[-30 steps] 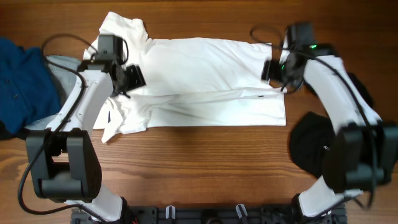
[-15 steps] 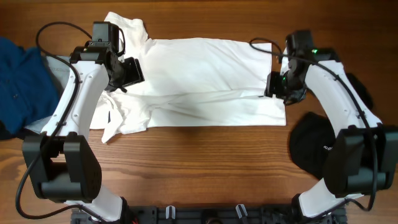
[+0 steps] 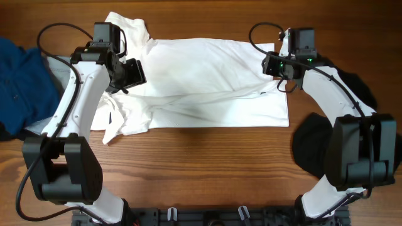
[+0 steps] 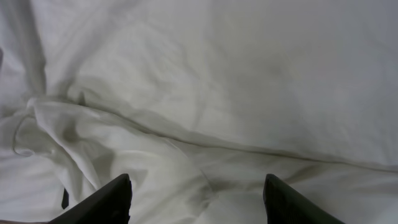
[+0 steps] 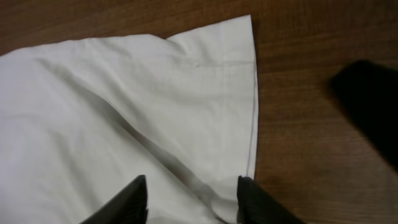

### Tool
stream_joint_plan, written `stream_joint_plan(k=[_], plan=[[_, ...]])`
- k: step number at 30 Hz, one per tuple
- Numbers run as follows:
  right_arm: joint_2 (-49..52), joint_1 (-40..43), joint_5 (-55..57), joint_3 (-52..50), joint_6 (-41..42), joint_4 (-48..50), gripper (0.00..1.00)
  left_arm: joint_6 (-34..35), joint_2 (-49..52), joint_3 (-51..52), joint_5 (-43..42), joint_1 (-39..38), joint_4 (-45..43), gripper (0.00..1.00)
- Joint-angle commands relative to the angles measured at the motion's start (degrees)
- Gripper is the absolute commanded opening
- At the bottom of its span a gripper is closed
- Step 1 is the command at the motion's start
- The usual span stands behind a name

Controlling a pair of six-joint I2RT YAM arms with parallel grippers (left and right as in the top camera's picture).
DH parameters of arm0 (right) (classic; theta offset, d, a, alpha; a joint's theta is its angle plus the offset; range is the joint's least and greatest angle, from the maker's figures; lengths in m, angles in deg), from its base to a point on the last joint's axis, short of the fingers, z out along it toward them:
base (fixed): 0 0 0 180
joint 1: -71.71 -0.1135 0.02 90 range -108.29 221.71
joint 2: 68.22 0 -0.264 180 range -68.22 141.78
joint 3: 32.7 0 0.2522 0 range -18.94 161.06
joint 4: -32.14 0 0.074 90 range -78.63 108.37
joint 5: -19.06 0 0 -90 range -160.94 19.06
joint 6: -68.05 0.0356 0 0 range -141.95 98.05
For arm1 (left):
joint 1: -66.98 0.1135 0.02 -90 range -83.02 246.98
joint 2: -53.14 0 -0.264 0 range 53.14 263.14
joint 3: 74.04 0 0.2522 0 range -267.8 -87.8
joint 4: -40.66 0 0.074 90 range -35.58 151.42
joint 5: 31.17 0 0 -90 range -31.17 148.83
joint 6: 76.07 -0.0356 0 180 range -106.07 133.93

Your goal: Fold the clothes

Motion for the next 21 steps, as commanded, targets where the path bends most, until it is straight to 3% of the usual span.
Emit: stream_joint_plan(k=[1, 6, 11, 15, 19, 21], plan=[[3.7, 0.7, -3.8, 4.6, -3.3, -1.2, 0.4, -0.5, -0.6, -0.4, -0.7, 0.1, -0.4, 0.67], [13.9, 0.6, -6.1, 13.1, -6.3, -9.3, 0.34, -0.5, -0.6, -0.4, -0.7, 0.1, -0.4, 0.67], [18.8, 0.6, -3.0, 14.3, -6.0, -7.7, 0.32, -0.5, -0.6, -0.4, -0.7, 0.1, -0.3, 0.67], [22.9, 0.6, -2.1, 14.3, -5.8, -4.0, 0.31, -0.5, -0.6, -0.4, -0.7, 0.1, 0.0, 0.67], [25.4, 0.9, 6.6, 14.3, 2.3, 4.0, 0.3, -0.5, -0.6, -0.4, -0.7, 0.1, 1.0, 0.67], [25.4, 1.0, 6.9, 14.5, 2.0, 9.0, 0.32, -0.5, -0.6, -0.4, -0.7, 0.1, 1.4, 0.67]])
